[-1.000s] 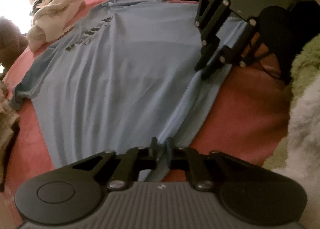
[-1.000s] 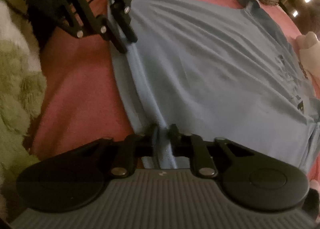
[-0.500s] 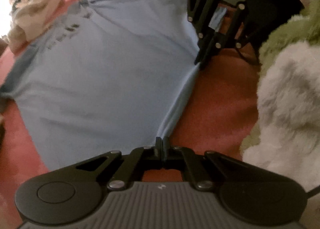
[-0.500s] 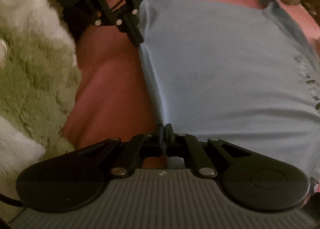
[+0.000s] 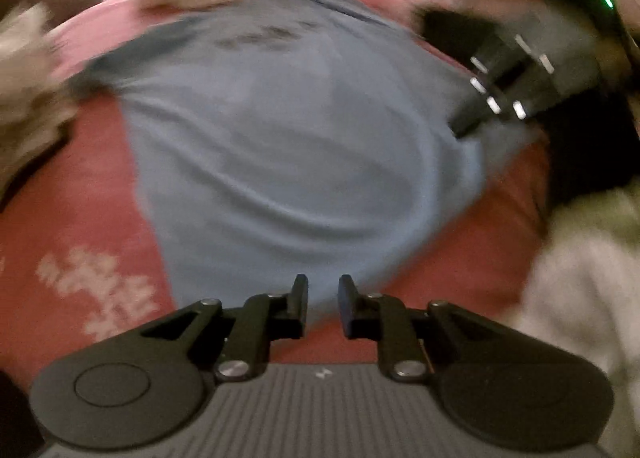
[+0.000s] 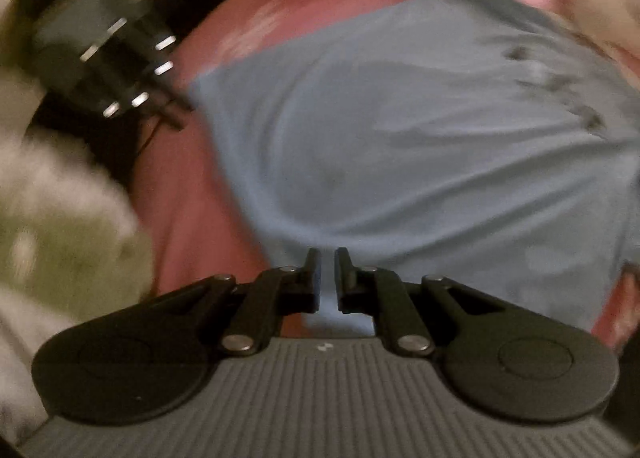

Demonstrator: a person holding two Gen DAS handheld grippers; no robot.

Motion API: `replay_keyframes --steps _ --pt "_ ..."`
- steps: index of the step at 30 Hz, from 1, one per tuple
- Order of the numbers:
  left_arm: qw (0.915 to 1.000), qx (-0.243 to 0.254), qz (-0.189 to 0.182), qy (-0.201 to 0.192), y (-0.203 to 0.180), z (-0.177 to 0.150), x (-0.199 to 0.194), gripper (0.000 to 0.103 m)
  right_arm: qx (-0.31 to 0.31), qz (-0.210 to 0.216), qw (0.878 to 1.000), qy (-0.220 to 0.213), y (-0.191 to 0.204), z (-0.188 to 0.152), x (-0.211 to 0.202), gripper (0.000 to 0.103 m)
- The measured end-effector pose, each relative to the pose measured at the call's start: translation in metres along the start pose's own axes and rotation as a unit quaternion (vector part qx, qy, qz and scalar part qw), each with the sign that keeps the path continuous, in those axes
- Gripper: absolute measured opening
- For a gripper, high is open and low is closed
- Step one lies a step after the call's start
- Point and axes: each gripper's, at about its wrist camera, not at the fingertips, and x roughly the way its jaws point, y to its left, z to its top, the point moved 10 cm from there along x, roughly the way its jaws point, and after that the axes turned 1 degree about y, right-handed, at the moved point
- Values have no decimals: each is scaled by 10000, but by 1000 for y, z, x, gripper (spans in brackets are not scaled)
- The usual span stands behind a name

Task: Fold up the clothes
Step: 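Move both open grippers over the flattened blue t-shirt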

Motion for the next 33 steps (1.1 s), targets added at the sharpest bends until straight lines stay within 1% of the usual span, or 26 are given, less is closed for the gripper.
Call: replay_keyframes --steps 1,2,3,4,5,6,8,10,11,12,14,15,16,17,18,19,20,21,22,24,26,29,31,33 --pt "9996 -248 152 0 10 4 5 17 385 -145 9991 -41 -9 1 4 7" --pt "9984 -387 345 243 19 0 16 18 775 -227 9967 -14 -18 -1 9 7" --pt "9960 -526 537 487 28 -3 27 18 1139 -220 9932 52 -25 -4 17 8" --pt "9912 -682 707 887 37 -16 37 18 1428 -191 9894 195 -31 -12 25 8" --pt "9856 -873 800 1208 43 -30 43 19 1691 -228 9844 426 -36 -24 32 8" --pt "9857 -1067 721 1087 46 -35 36 19 1936 -243 9789 608 -40 -35 37 8" --pt "9842 -1212 638 1123 48 -37 26 20 2317 -126 9704 664 -42 -47 33 8" --pt "9840 -1392 558 959 50 -33 16 21 2632 -76 9621 713 -46 -53 30 9" --pt "9837 -1481 519 877 51 -31 10 23 2723 -99 9598 670 -48 -52 28 10" --pt "9841 -1521 566 719 54 -27 5 29 2743 -146 9600 548 -50 -49 25 11" --pt "9839 -1565 723 462 59 -19 0 37 2664 -259 9634 162 -53 -40 15 13" --pt "9833 -1588 816 355 63 -16 0 37 2689 -302 9627 -14 -54 -35 12 15" --pt "9821 -1608 892 411 65 -16 5 37 2743 -341 9609 -162 -57 -30 11 16" --pt "9799 -1640 939 643 65 -24 14 37 2885 -363 9565 -223 -61 -30 13 20" --pt "9765 -1671 946 981 64 -35 25 36 3033 -388 9518 -239 -66 -30 17 22" --pt "9732 -1678 948 1254 62 -47 31 36 3196 -416 9466 -83 -71 -37 25 23" --pt "9744 -1587 974 1260 59 -51 33 36 3344 -436 9413 169 -73 -47 32 23" --pt "9779 -1407 1004 1174 55 -49 30 37 3477 -435 9359 358 -73 -55 38 23" --pt "9794 -1322 989 1166 53 -47 26 37 3557 -375 9332 347 -71 -58 37 23" --pt "9798 -1433 919 1053 55 -41 18 37 3629 -318 9306 354 -71 -57 30 26" --pt "9790 -1598 863 921 59 -33 10 37 3670 -383 9293 161 -77 -52 16 28" --pt "9801 -1671 884 603 69 -12 -1 38 3654 -720 9278 -196 -101 -43 -11 34" --pt "9800 -1743 875 392 73 2 -4 38 3742 -981 9211 -445 -126 -38 -27 40" --pt "9800 -1782 837 280 75 18 3 38 3837 -1180 9135 -663 -152 -32 -39 40"
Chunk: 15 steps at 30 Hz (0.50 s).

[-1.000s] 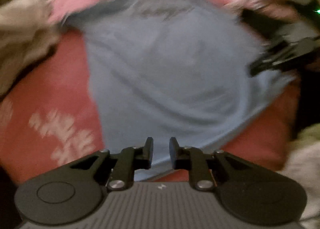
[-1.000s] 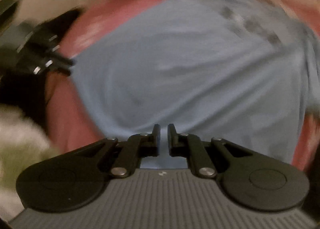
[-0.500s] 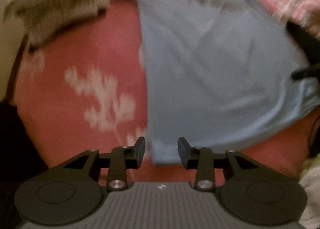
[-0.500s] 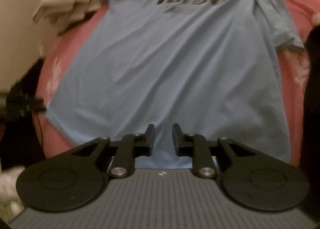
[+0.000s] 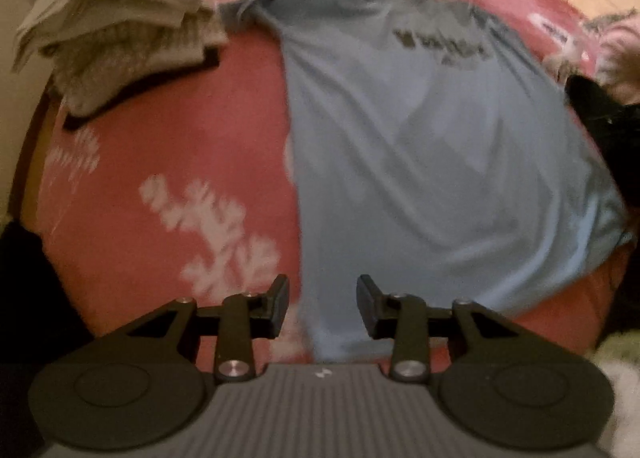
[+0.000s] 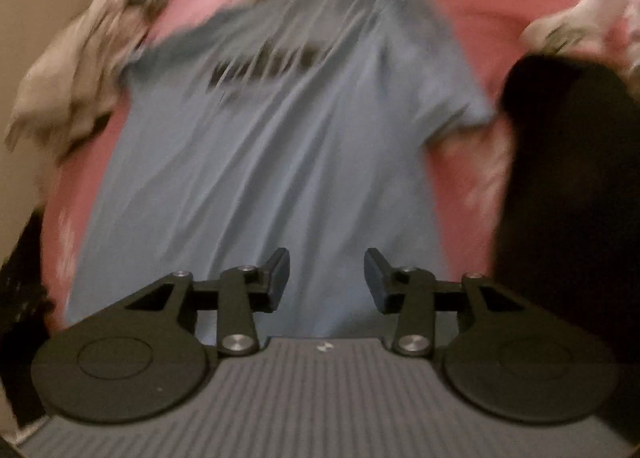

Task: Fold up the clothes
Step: 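Move both open grippers over the flattened blue t-shirt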

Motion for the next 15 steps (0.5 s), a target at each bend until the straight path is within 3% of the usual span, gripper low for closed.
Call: replay_keyframes --steps 6,10,15 --pt "9992 65 -249 -302 -40 46 30 38 244 -266 9983 -468 -38 73 8 46" --pt "9983 165 -382 -409 -71 69 48 38 53 -461 9983 -349 -60 112 29 52" --pt "9947 466 -708 -589 -125 97 65 38 494 -365 9981 -70 -98 139 55 54"
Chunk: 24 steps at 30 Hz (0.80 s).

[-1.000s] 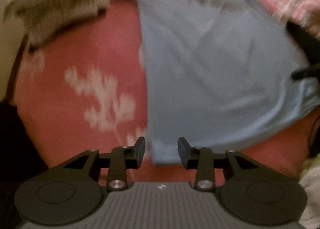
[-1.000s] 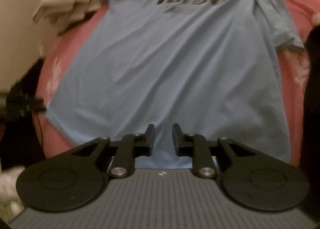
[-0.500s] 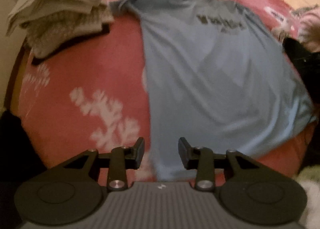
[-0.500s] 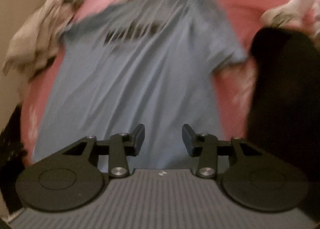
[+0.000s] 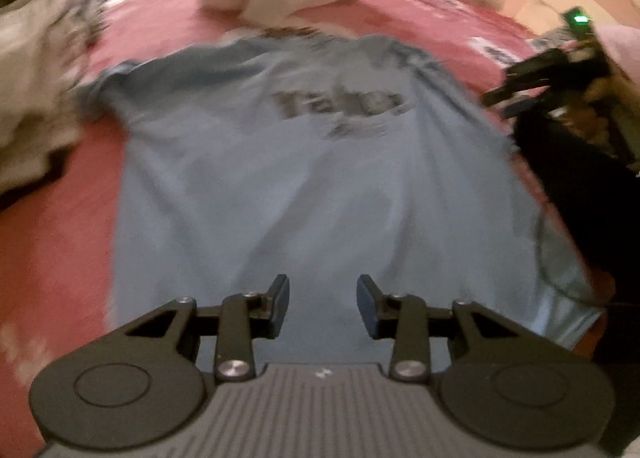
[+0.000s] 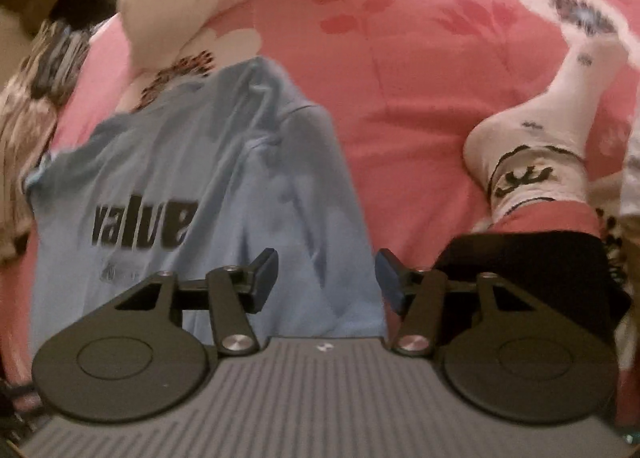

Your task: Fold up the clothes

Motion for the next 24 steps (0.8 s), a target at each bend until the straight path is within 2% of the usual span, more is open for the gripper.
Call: replay_keyframes --steps 2,4,6,8,10,12,14,17,19,20,24 --pt "9998 118 -147 -52 -20 13 13 38 129 278 9993 193 -8 -1 12 54" --pt "9993 252 -267 -64 -40 23 26 38 218 584 9971 444 -12 -12 19 48" --pt "9984 433 -366 -45 -60 31 40 38 167 763 9954 551 -13 -24 22 9" --pt "9970 586 -501 -15 -80 36 53 38 -223 546 9980 216 -11 -21 7 3" --pt "9955 722 -599 138 -93 36 67 38 -619 295 9975 -150 -10 -16 -8 2" --pt "9943 853 -550 312 -102 34 81 38 -1060 -194 9915 -728 -10 5 -26 2" --pt "9934 939 -494 434 -106 30 89 39 -1467 -650 9801 -1169 -13 29 -40 2" --pt "9926 1017 -456 485 -107 27 90 39 -2026 -1333 9571 -1583 -21 67 -49 2" --pt "9921 1051 -444 518 -106 25 88 39 -2393 -1835 9380 -1708 -27 89 -43 2" --pt "9921 1049 -437 535 -105 25 88 39 -2467 -1948 9340 -1695 -30 98 -36 2" --pt "9922 1059 -390 531 -107 24 87 40 -2363 -2314 9364 -1171 -54 107 12 2"
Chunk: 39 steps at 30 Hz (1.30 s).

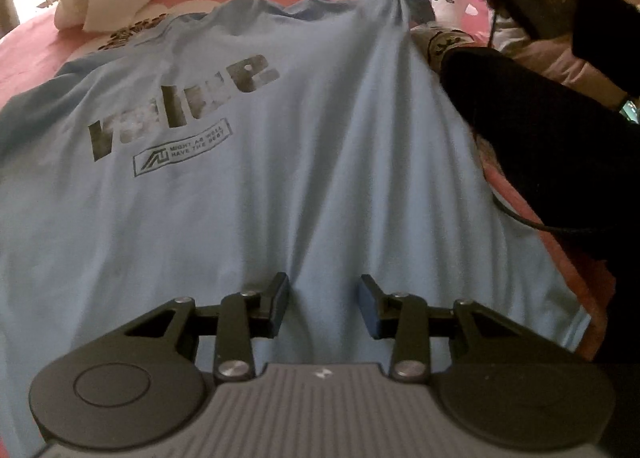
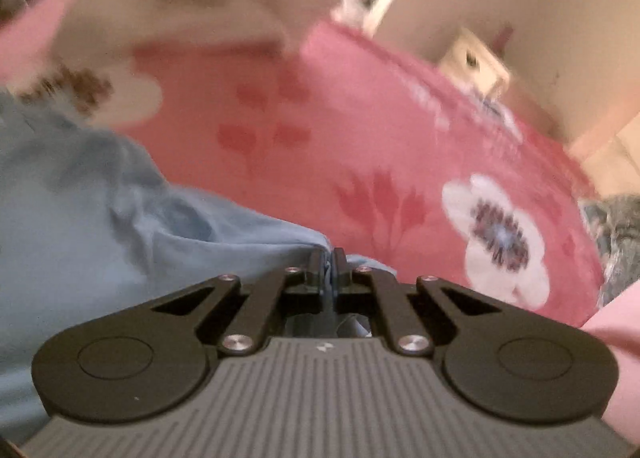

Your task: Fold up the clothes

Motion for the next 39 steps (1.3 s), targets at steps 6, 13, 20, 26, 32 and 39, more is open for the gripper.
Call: replay_keyframes --steps 6,13,20,26,32,39 --pt "9998 111 93 -112 -5 -1 -5 40 1294 103 9911 -309 -45 -14 -30 5" --pt "9974 444 95 -568 -31 -4 -31 40 2047 2393 9491 99 -9 -33 -130 9" --pt "9784 1616 -824 -991 -136 -20 -43 41 2066 3314 8943 2185 79 -106 -119 14" --pt "9598 2432 -999 -982 -201 -51 -24 41 2790 3233 8757 2254 88 -115 -89 18" --pt "9651 2252 -1057 -814 -207 -52 -7 35 3029 3342 8688 2044 100 -123 -72 19" --pt "9643 2285 -1136 -700 -187 -52 -9 37 3421 3512 8505 1902 80 -120 -67 19"
